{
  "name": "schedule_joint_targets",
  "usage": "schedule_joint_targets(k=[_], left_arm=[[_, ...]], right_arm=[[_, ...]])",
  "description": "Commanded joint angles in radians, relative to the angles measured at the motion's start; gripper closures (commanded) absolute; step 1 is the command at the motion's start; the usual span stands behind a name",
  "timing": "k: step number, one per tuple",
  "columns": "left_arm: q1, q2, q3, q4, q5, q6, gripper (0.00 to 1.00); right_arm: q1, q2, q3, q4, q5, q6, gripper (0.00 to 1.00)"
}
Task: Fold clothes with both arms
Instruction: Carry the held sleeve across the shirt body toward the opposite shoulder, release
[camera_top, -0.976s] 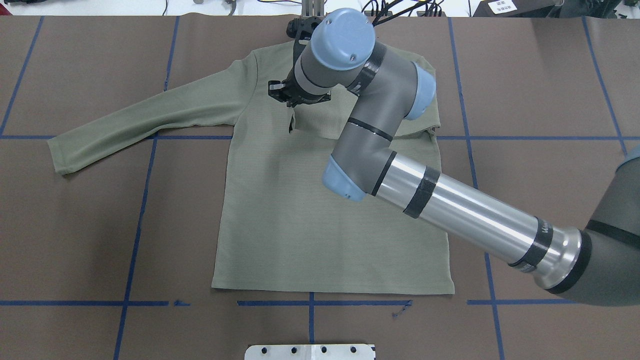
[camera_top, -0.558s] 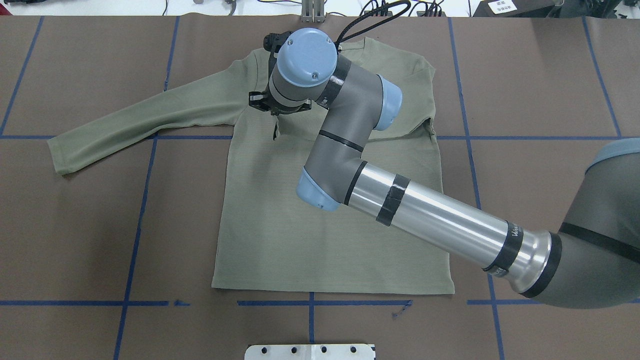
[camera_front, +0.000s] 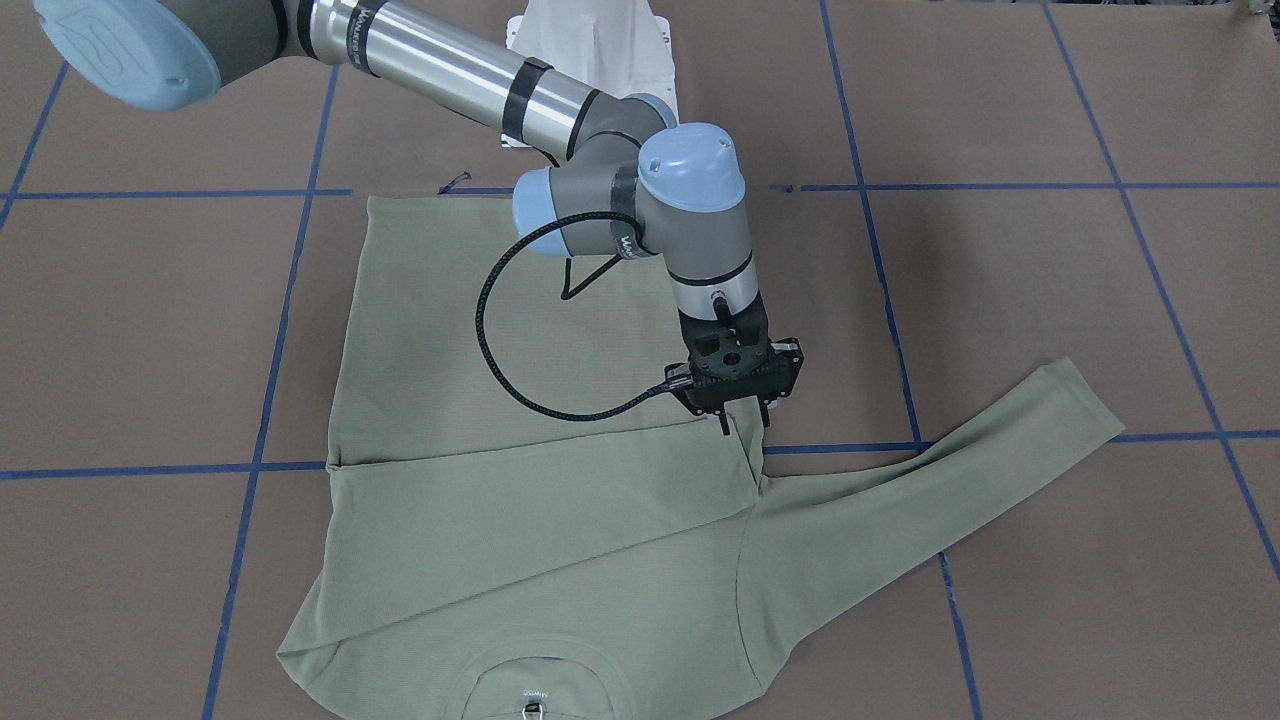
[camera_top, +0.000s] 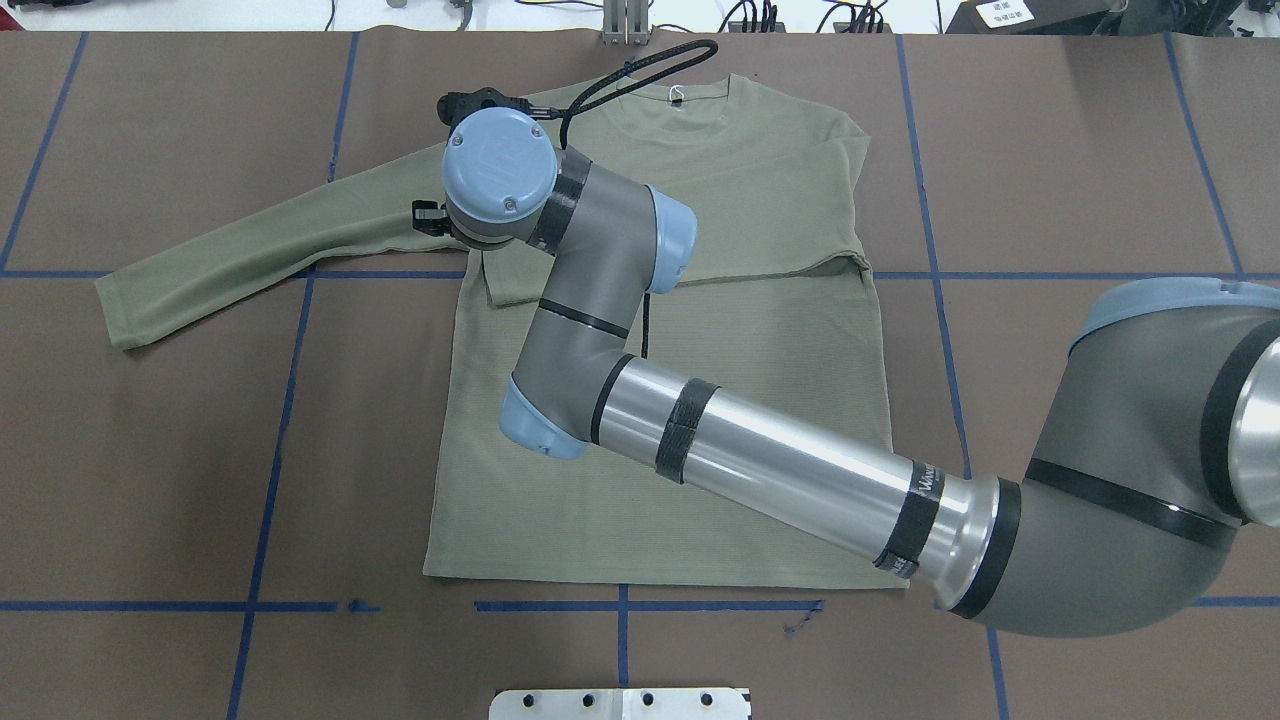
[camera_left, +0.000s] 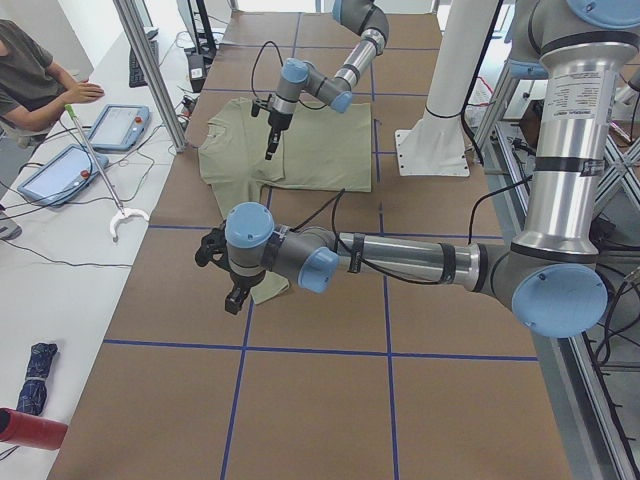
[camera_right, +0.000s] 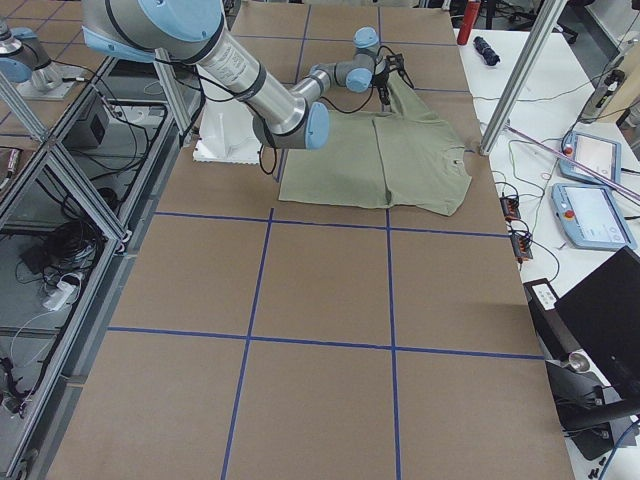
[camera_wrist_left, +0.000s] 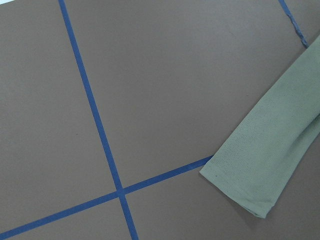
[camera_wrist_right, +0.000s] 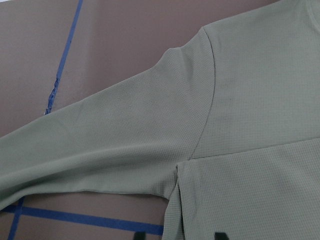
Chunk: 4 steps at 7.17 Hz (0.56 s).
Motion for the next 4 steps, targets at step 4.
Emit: schedule_joint_targets(k=[4], left_arm=[[0.150, -0.015, 0.007, -0.159, 0.079, -0.395, 0.00]], right_arm=[[0.092, -0.143, 0.298, -0.425, 0.158, 0.045, 0.00]])
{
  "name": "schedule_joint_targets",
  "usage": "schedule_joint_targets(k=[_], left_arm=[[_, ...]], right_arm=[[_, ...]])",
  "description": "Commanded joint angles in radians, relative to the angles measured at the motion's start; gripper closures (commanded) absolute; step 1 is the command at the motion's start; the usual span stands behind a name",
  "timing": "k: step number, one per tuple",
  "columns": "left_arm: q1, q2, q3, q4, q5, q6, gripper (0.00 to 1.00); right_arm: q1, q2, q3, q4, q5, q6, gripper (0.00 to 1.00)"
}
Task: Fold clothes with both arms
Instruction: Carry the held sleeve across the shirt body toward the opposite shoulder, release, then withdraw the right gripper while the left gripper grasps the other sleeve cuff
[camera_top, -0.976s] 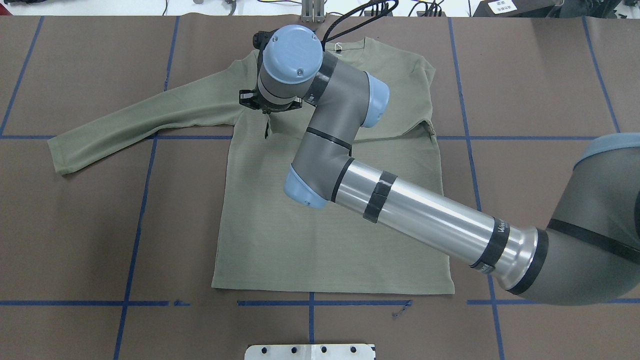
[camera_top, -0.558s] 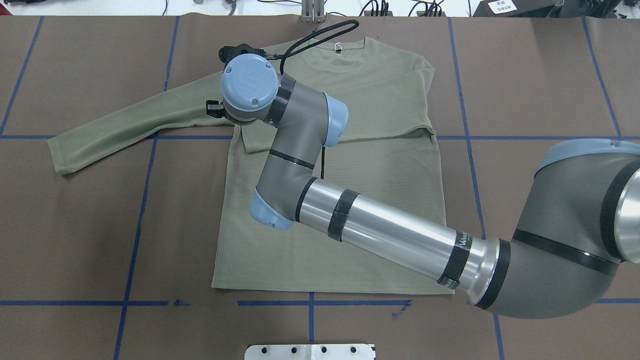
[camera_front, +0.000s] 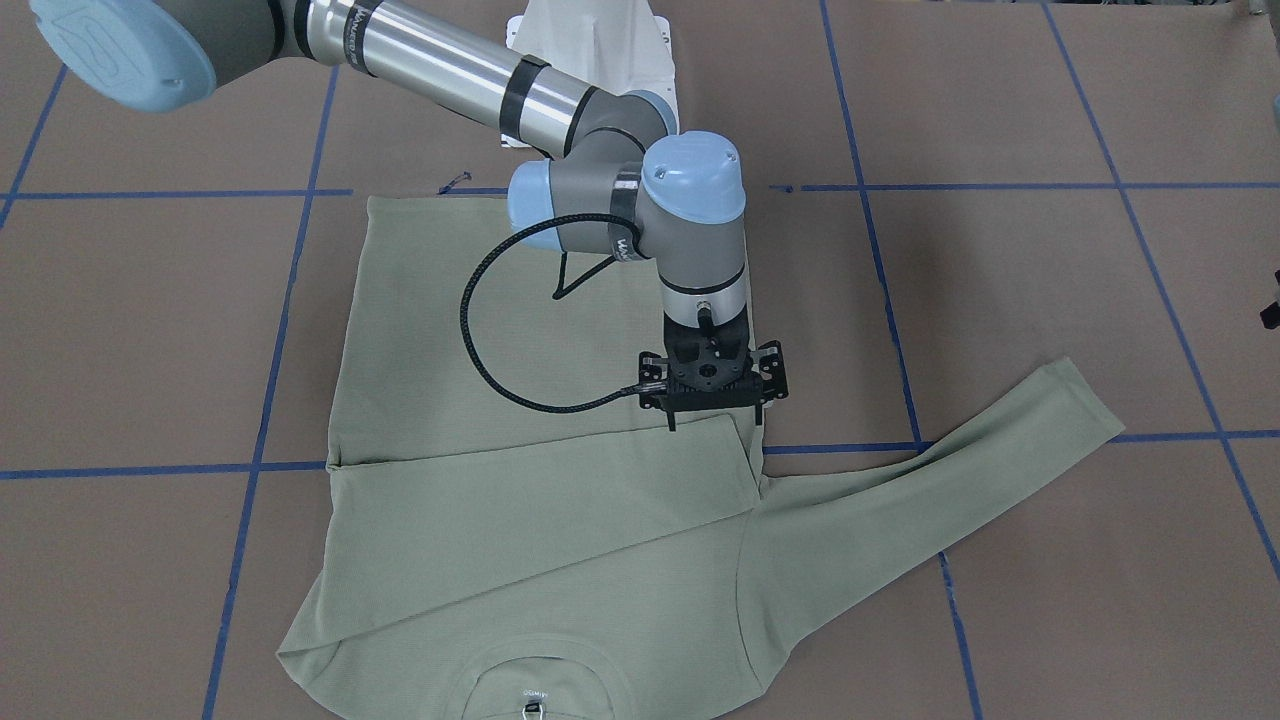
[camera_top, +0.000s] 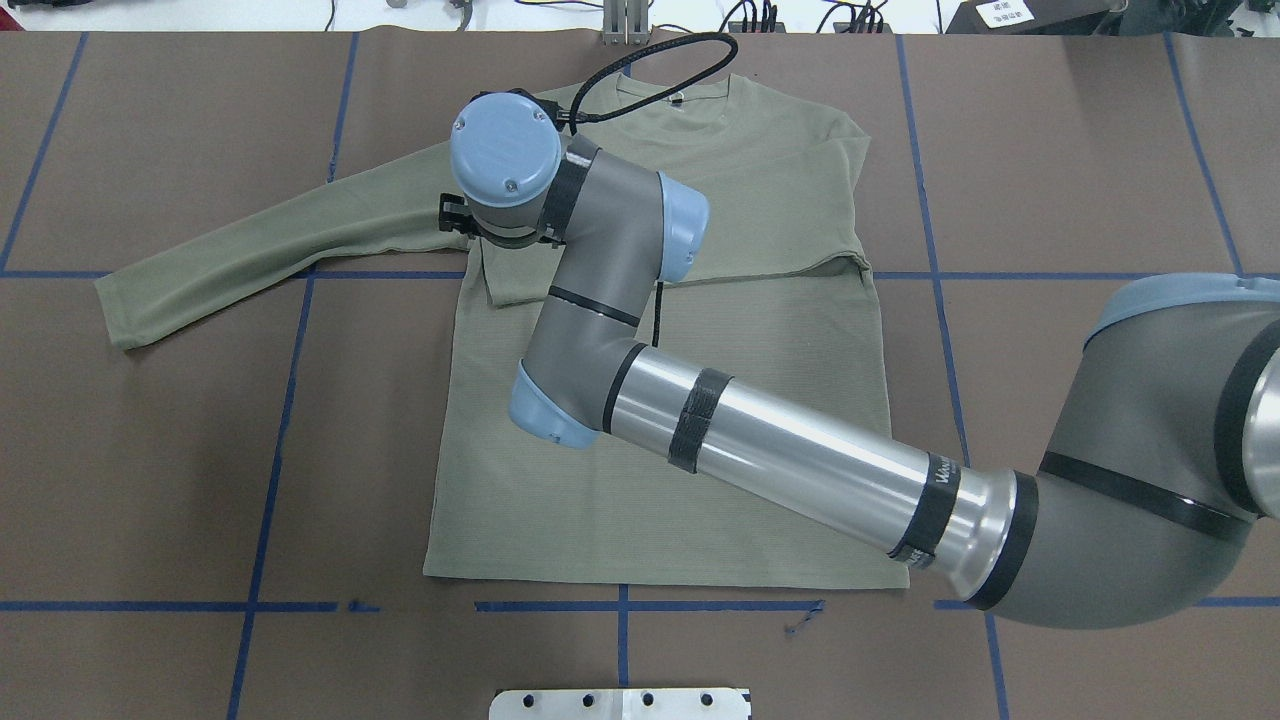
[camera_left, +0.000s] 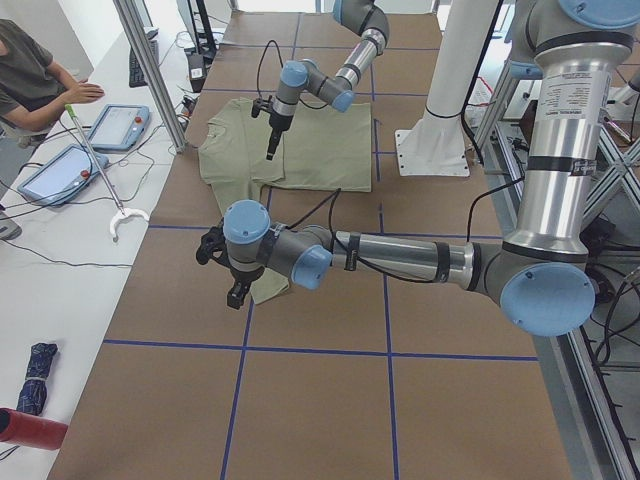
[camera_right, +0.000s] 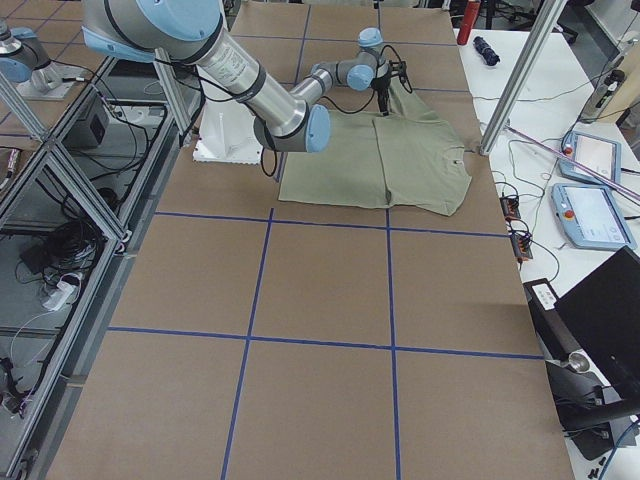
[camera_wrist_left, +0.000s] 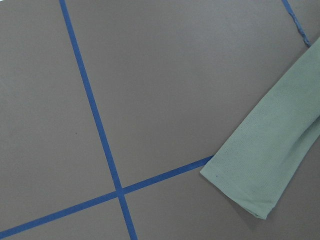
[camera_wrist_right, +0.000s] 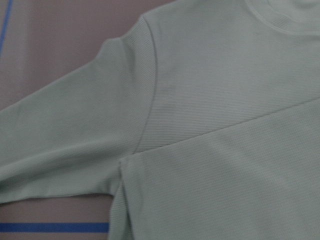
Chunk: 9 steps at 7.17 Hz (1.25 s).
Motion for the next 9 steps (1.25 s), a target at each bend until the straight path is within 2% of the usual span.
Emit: schedule_joint_targets(k=[1, 2, 3, 6, 7, 9], left_arm=[[0.116, 0.049, -0.005, -0.240, 0.110, -0.397, 0.00], [0.177, 0.094, 0.003, -0.383, 0.177, -0.544, 0.00], [0.269, 0.099, 0.003, -0.421, 0.258, -0.713, 0.00], [0.467, 0.099, 0.029, -0.476, 0.472, -0.988, 0.00], [0.492, 0.097, 0.078, -0.523, 0.518, -1.007, 0.00], [0.496, 0.068, 0.164, -0.568, 0.544, -0.997, 0.00]], right_arm=[[0.092, -0.199, 0.337, -0.265, 0.124, -0.014, 0.00], [0.154, -0.327, 0.450, -0.274, 0.203, -0.067, 0.00], [0.238, -0.443, 0.522, -0.284, 0.304, -0.219, 0.00], [0.437, -0.626, 0.540, -0.289, 0.489, -0.565, 0.00], [0.473, -0.702, 0.552, -0.288, 0.511, -0.683, 0.00], [0.501, -0.734, 0.551, -0.288, 0.511, -0.749, 0.00]])
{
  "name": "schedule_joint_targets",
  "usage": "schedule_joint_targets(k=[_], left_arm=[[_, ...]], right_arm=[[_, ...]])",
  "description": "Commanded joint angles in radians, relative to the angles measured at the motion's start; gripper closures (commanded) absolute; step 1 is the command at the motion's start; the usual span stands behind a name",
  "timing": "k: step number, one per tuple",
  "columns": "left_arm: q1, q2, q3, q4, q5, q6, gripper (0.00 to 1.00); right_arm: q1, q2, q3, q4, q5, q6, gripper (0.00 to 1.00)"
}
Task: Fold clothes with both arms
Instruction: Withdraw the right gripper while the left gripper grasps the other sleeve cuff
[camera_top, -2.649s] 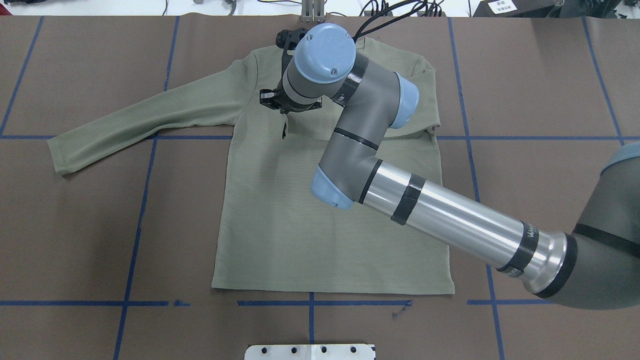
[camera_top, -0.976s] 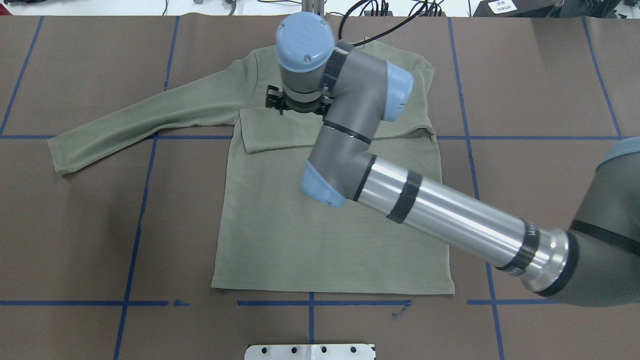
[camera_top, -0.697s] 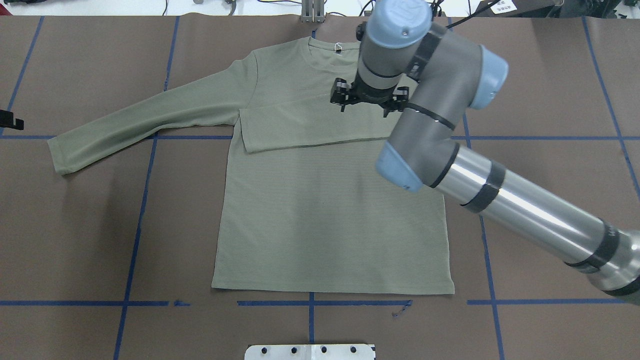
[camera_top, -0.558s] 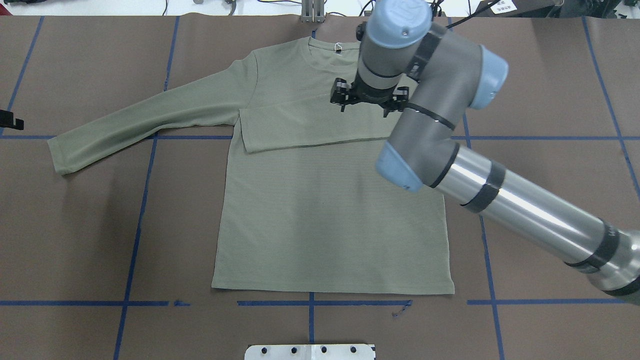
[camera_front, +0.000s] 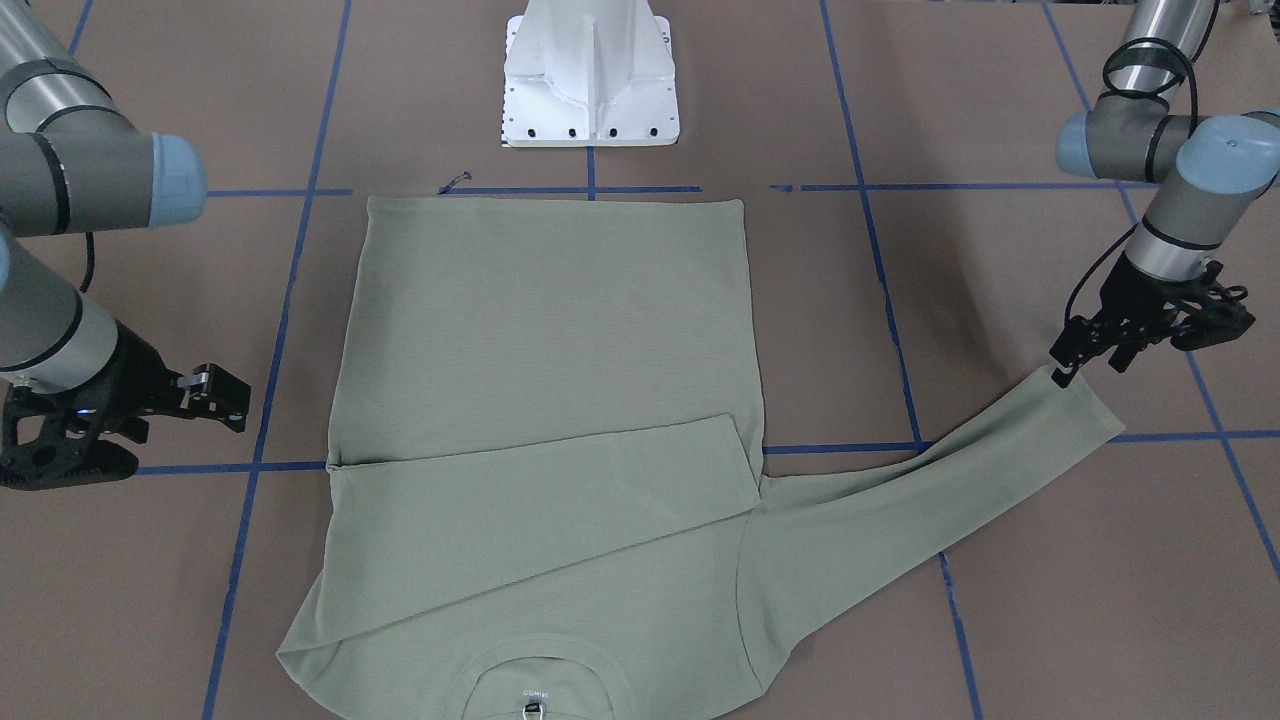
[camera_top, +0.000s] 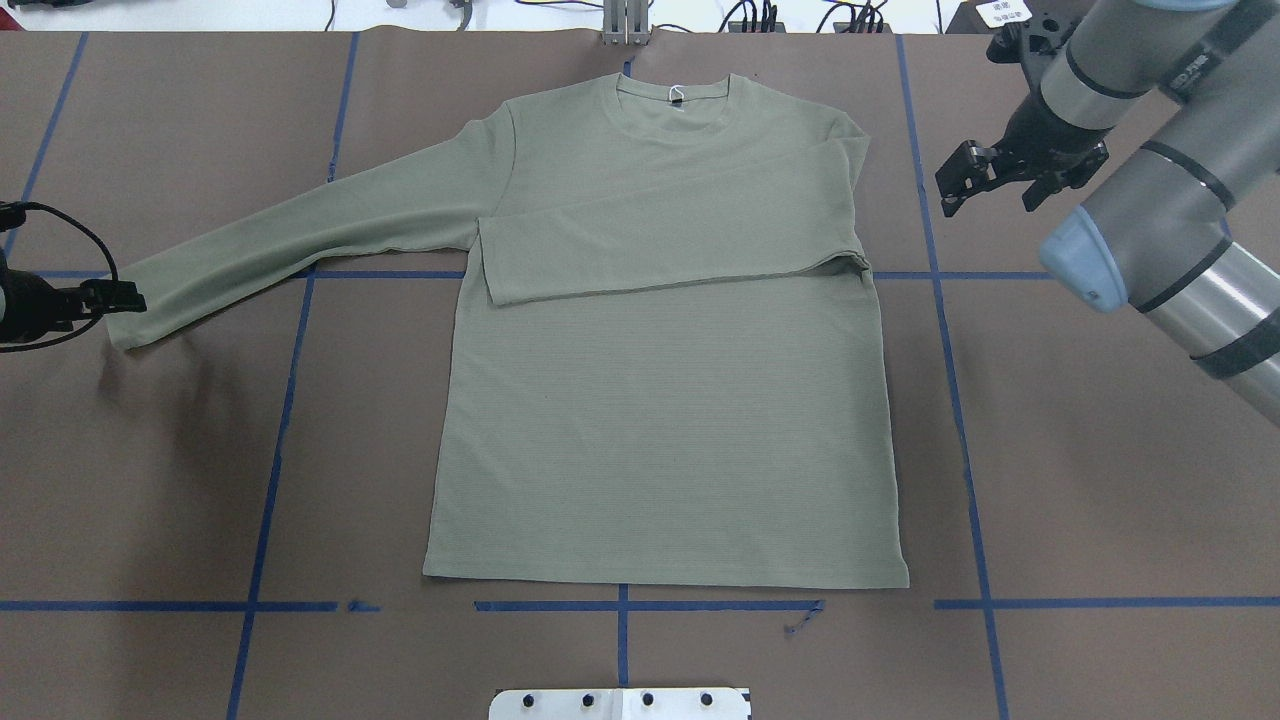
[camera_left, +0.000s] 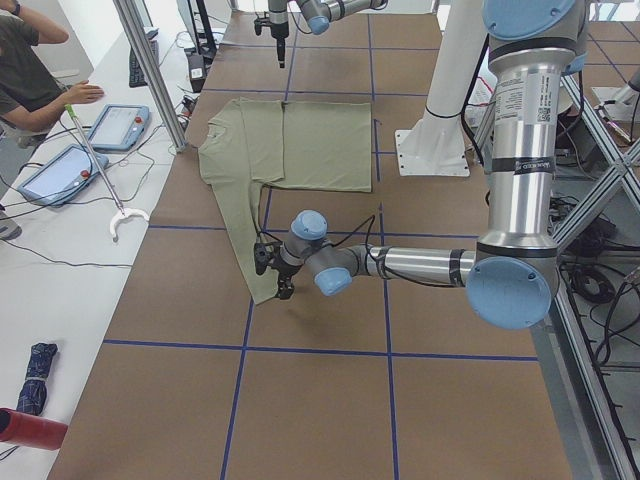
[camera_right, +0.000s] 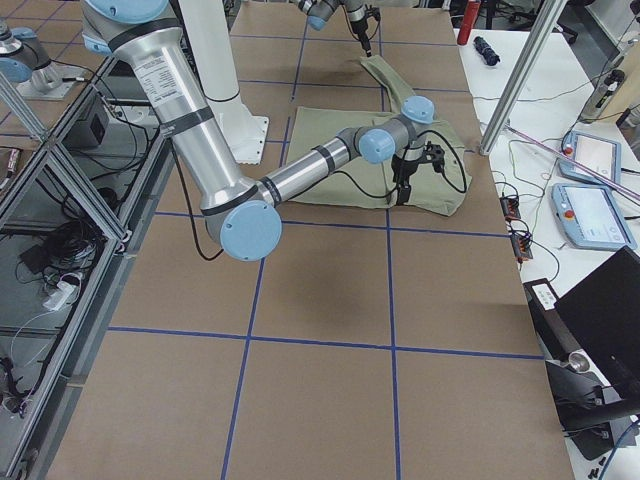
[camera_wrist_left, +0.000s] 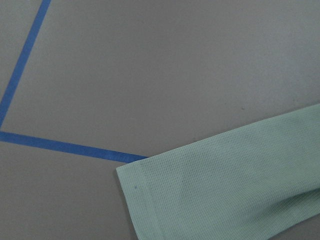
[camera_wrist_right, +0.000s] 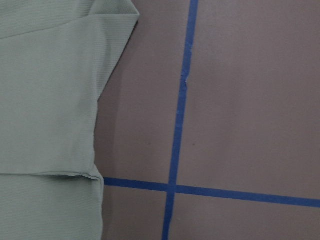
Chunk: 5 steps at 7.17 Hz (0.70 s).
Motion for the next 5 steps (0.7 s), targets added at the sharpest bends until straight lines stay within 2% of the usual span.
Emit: schedule_joint_targets(k=[1, 5], left_arm=[[0.007, -0.018, 0.048, -0.033, 0.019, 0.001, 0.00], [0.009, -0.019, 0.053, -0.030, 0.038, 0.061, 0.04]], right_arm=[[0.020, -0.024, 0.002, 0.000, 0.006, -0.042, 0.00], [0.020, -0.027, 0.002, 0.002, 0.006, -0.041, 0.00]])
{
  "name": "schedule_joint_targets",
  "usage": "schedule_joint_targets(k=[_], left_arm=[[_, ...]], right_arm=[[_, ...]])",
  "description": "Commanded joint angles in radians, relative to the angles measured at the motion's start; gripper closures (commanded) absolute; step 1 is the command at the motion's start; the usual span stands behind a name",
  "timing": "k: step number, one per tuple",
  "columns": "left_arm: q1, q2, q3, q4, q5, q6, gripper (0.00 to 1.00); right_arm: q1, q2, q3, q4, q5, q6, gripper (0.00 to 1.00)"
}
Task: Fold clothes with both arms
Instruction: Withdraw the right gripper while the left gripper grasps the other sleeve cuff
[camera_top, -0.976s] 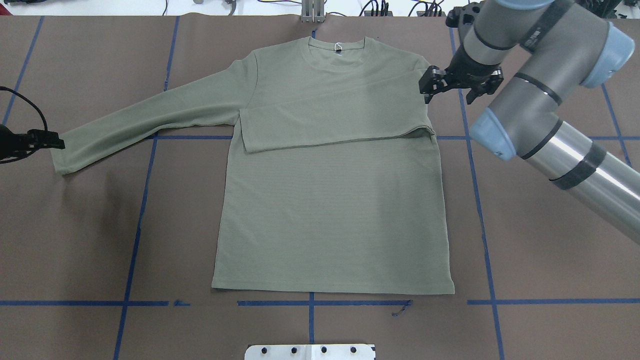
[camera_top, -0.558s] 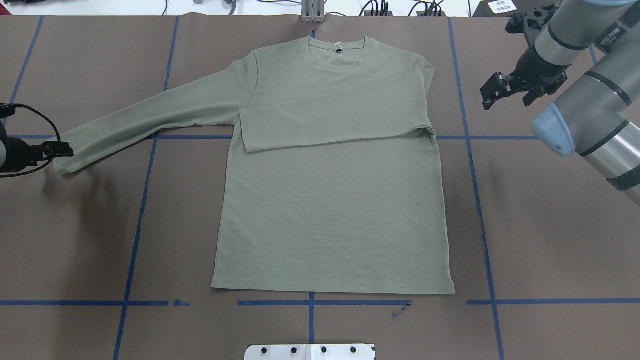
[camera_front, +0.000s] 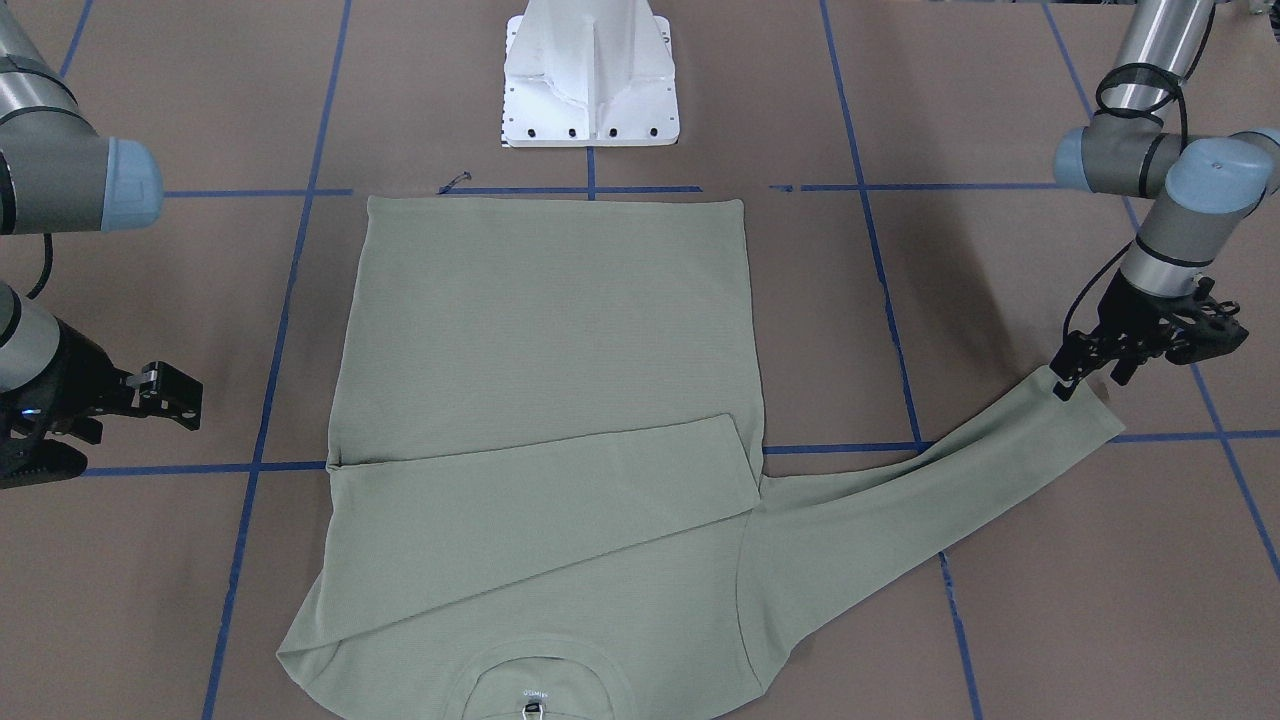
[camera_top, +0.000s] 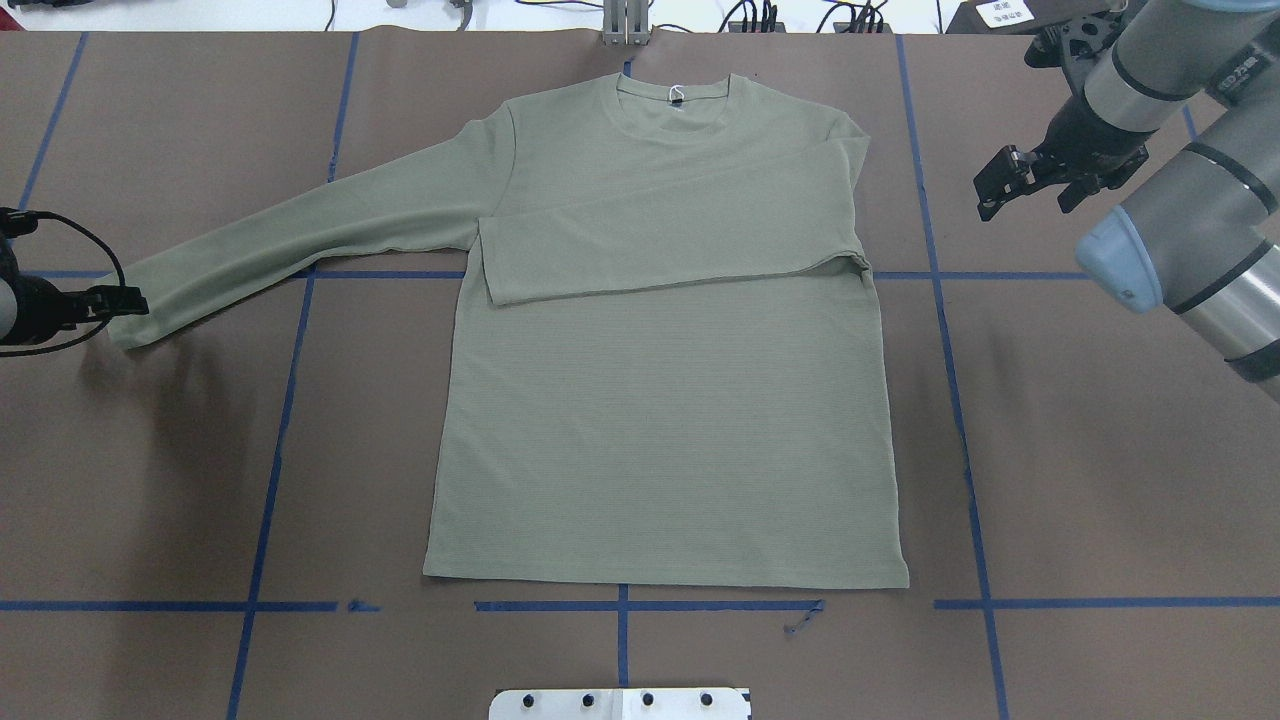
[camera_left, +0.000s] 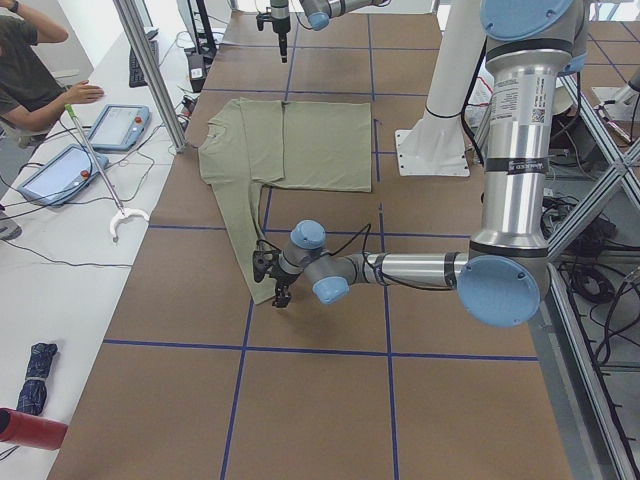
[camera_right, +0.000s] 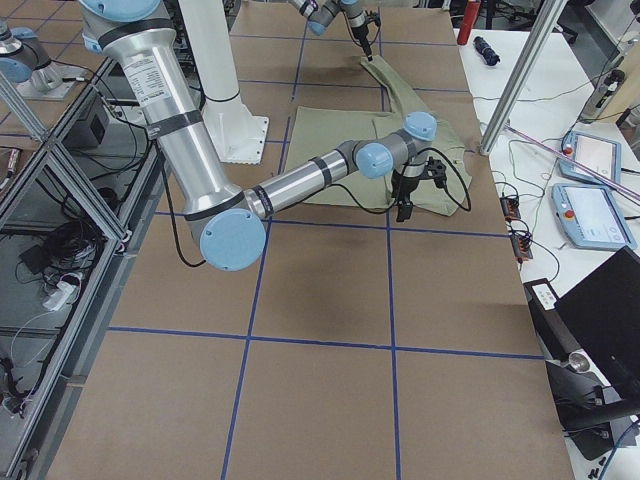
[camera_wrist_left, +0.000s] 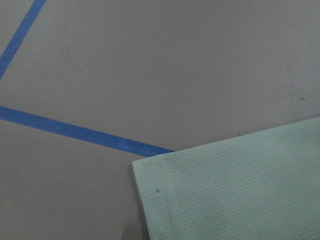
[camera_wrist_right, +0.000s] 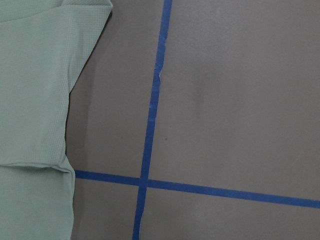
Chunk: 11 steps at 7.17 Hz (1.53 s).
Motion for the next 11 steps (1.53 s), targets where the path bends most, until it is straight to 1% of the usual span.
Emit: schedule_joint_targets(k=[1, 2, 5, 6, 8, 9, 11], left_arm=[[0.001, -0.004, 0.002, 0.000, 0.014, 0.013, 0.06], [0.003, -0.004, 0.002, 0.000, 0.014, 0.012, 0.09], [0.022, -0.004, 0.002, 0.000, 0.016, 0.009, 0.09], [0.027, -0.004, 0.000, 0.000, 0.016, 0.007, 0.11], [0.026, -0.001, -0.009, 0.000, 0.014, 0.002, 0.41], [0.026, -0.003, -0.009, -0.001, 0.014, 0.002, 0.66], [0.026, -0.003, -0.024, 0.007, 0.013, 0.004, 1.00]], right_arm=[[0.000, -0.001, -0.001, 0.001, 0.000, 0.000, 0.00], [0.000, -0.001, -0.001, -0.001, 0.000, 0.000, 0.00], [-0.001, -0.011, 0.002, 0.004, -0.001, 0.000, 0.00], [-0.001, -0.013, 0.002, 0.004, -0.001, 0.000, 0.00], [-0.001, -0.011, 0.005, 0.002, 0.000, 0.000, 0.00], [-0.001, -0.011, 0.005, 0.002, 0.000, 0.000, 0.00], [-0.001, -0.010, 0.004, 0.002, 0.000, 0.000, 0.00]])
